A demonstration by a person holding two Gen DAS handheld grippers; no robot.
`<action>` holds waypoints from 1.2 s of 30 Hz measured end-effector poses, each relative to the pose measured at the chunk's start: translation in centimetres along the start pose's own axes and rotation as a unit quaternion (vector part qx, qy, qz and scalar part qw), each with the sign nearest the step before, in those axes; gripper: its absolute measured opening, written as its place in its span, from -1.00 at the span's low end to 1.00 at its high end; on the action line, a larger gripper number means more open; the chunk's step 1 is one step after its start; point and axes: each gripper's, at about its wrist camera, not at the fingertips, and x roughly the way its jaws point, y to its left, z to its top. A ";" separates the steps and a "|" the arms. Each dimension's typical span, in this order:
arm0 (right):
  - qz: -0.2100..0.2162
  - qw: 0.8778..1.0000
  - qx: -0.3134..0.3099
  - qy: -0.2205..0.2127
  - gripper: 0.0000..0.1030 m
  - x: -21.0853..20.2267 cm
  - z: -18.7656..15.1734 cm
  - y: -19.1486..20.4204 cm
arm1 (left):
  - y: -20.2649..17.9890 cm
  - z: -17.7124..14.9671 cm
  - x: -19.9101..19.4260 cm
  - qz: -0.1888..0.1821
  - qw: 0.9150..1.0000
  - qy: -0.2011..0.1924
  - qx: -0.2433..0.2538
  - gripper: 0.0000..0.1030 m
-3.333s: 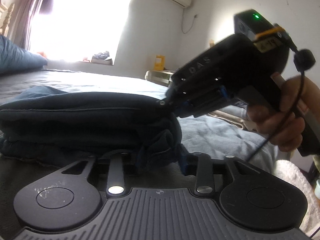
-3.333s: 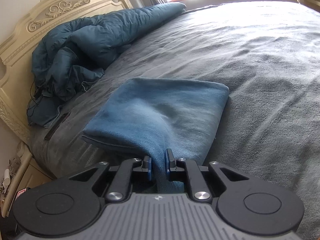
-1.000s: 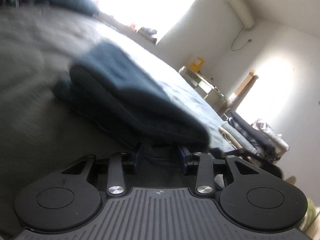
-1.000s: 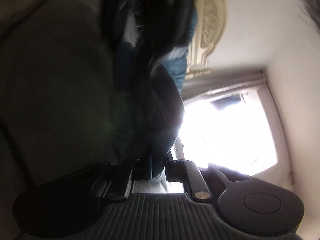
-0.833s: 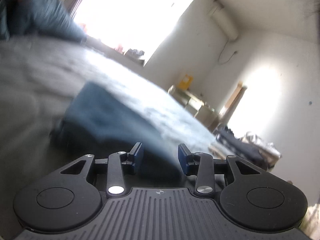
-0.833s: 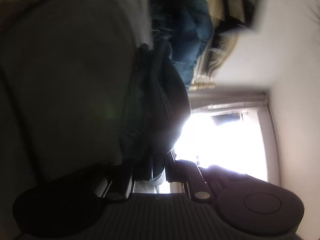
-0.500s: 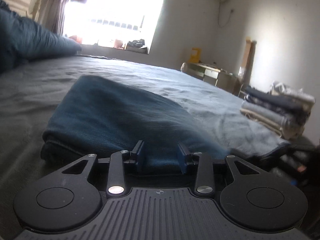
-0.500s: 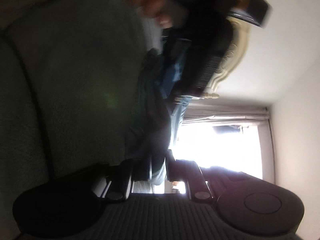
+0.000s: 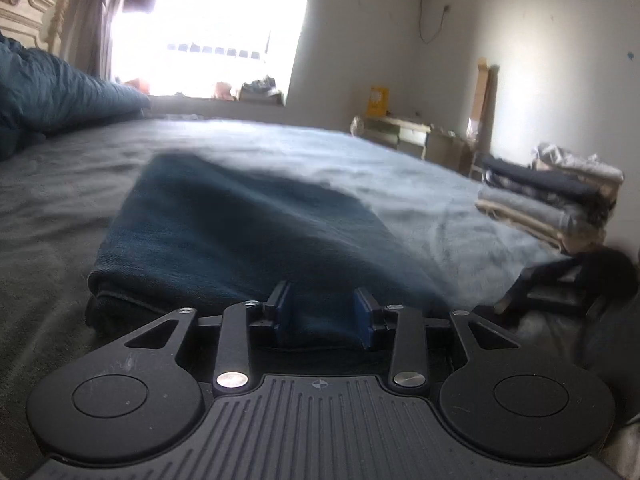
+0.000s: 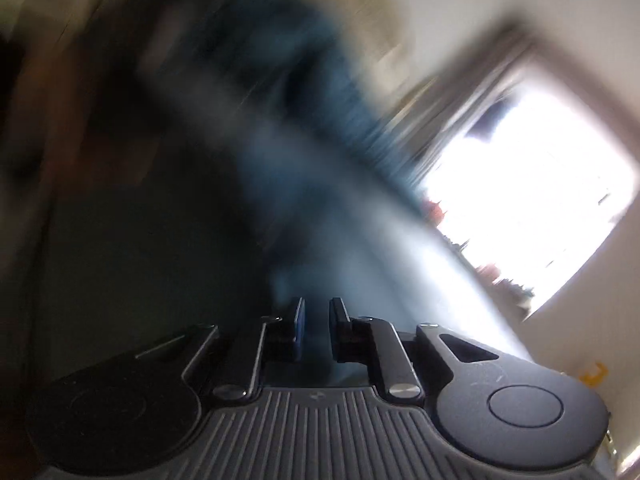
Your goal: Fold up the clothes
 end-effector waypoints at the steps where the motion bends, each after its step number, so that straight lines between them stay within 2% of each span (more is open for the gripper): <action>1: -0.012 1.000 -0.024 -0.005 -0.70 -0.1 -0.1 0.5 | -0.1 -0.1 0.1 0.000 1.000 0.002 0.004 -0.33; 3: -0.035 0.997 -0.072 -0.015 -0.71 -0.2 -0.4 1.5 | -0.2 0.0 0.1 0.003 1.000 0.002 0.011 -0.32; 4: -0.042 0.996 -0.077 -0.022 -0.79 -0.6 -0.2 1.5 | -0.2 0.1 0.1 0.003 1.000 0.001 0.011 -0.32; 7: -0.056 0.995 -0.074 -0.041 -0.79 -1.7 0.9 0.5 | 0.1 0.2 0.1 -0.002 1.000 0.000 0.000 -0.32; 9: -0.051 0.992 -0.112 -0.020 -0.80 -1.7 0.7 1.3 | 0.1 0.1 0.1 -0.002 1.000 -0.001 -0.003 -0.32; 12: -0.056 0.982 -0.178 0.000 -0.67 -0.8 -0.1 3.4 | -0.2 0.0 0.2 0.003 1.000 -0.002 -0.001 -0.33; 14: -0.057 0.982 -0.179 0.005 -0.77 -1.0 0.8 3.4 | -0.3 0.1 0.2 0.006 1.000 -0.001 0.003 -0.33; 18: -0.071 0.991 -0.115 0.019 -0.77 -3.3 1.4 0.0 | -0.1 0.2 0.1 0.004 1.000 0.002 0.000 -0.32; 21: -0.069 0.998 0.011 0.008 -0.77 -3.2 2.8 -4.0 | -0.3 0.3 0.1 0.007 1.000 0.004 0.000 -0.33; 24: -0.057 0.988 0.144 -0.013 -0.77 -2.6 4.4 -7.8 | -0.4 0.4 0.1 0.011 1.000 0.006 -0.005 -0.32; 26: -0.042 0.979 0.197 -0.036 -0.75 -1.5 5.3 -8.7 | -0.5 0.5 0.1 0.014 1.000 0.007 -0.010 -0.32; 28: -0.035 0.979 0.196 -0.040 -0.71 0.5 6.4 -7.3 | -0.5 0.6 0.1 0.017 1.000 0.010 -0.012 -0.32; 30: -0.015 0.983 0.181 -0.023 -0.70 4.1 7.3 -4.5 | -0.5 0.6 0.1 0.019 1.000 0.014 -0.014 -0.32; 33: -0.023 0.985 0.167 -0.023 -0.69 4.4 5.9 -0.3 | -0.3 1.0 -0.2 0.016 0.999 0.027 -0.020 -0.30; 36: -0.023 0.983 0.183 -0.024 -0.69 3.6 4.4 0.2 | -0.4 2.3 -1.5 0.009 0.999 0.022 -0.029 -0.20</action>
